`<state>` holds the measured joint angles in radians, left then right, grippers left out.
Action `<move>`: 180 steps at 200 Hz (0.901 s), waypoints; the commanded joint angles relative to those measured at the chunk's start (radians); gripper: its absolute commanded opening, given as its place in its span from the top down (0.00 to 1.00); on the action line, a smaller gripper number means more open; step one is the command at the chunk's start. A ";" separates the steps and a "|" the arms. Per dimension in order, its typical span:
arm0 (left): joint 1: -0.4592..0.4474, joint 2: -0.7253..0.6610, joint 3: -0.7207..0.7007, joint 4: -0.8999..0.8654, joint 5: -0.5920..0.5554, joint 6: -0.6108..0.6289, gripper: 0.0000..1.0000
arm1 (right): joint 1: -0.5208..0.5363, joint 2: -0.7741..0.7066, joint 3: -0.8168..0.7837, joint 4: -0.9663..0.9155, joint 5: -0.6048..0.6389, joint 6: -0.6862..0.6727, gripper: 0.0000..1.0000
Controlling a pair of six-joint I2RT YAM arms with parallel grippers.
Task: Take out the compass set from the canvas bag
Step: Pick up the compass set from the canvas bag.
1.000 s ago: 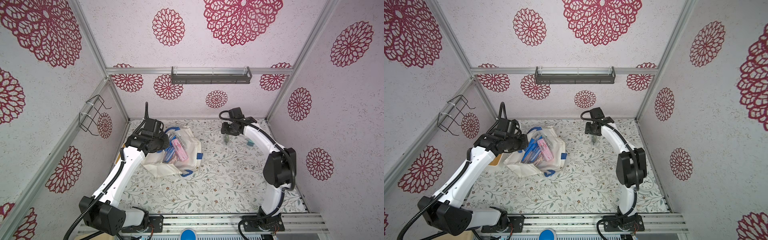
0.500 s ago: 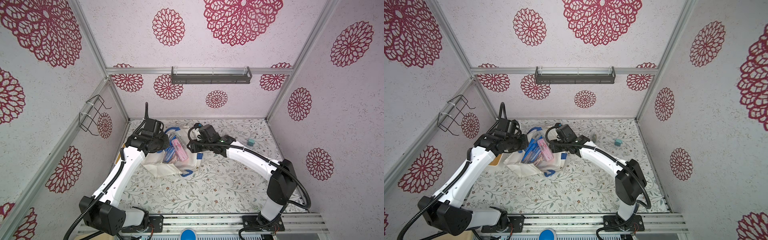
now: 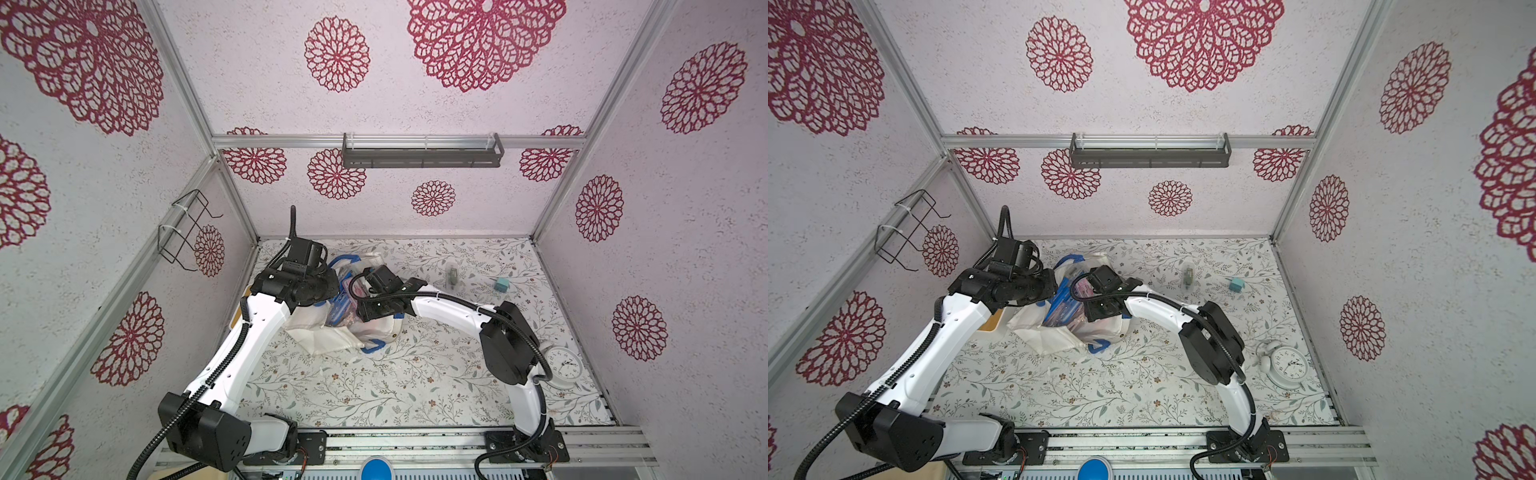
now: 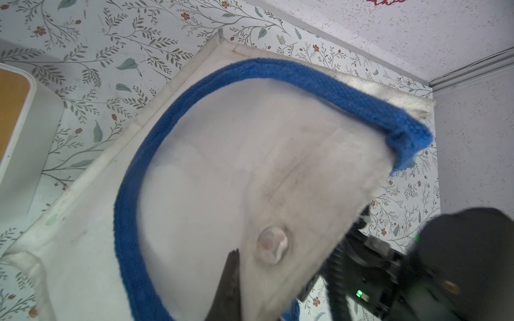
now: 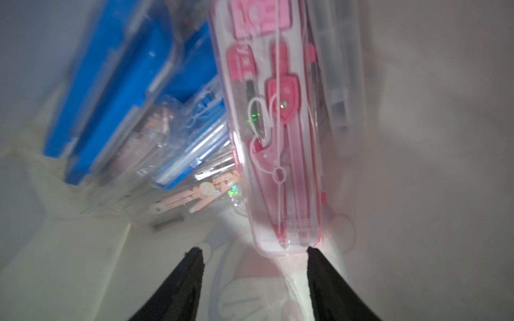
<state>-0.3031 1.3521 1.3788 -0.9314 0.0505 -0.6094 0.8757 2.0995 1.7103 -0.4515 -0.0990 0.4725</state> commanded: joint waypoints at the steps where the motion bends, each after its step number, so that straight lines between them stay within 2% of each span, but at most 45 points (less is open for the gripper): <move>1: 0.001 -0.028 0.001 -0.008 0.003 -0.017 1.00 | -0.006 0.006 0.073 -0.031 0.022 -0.001 0.36; 180: 0.002 -0.039 -0.003 -0.014 0.007 -0.010 1.00 | -0.019 0.203 0.273 -0.151 0.081 -0.048 0.32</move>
<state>-0.3031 1.3460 1.3785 -0.9363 0.0509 -0.6109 0.8619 2.2837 1.9354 -0.5674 -0.0452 0.4446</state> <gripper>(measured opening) 0.071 0.682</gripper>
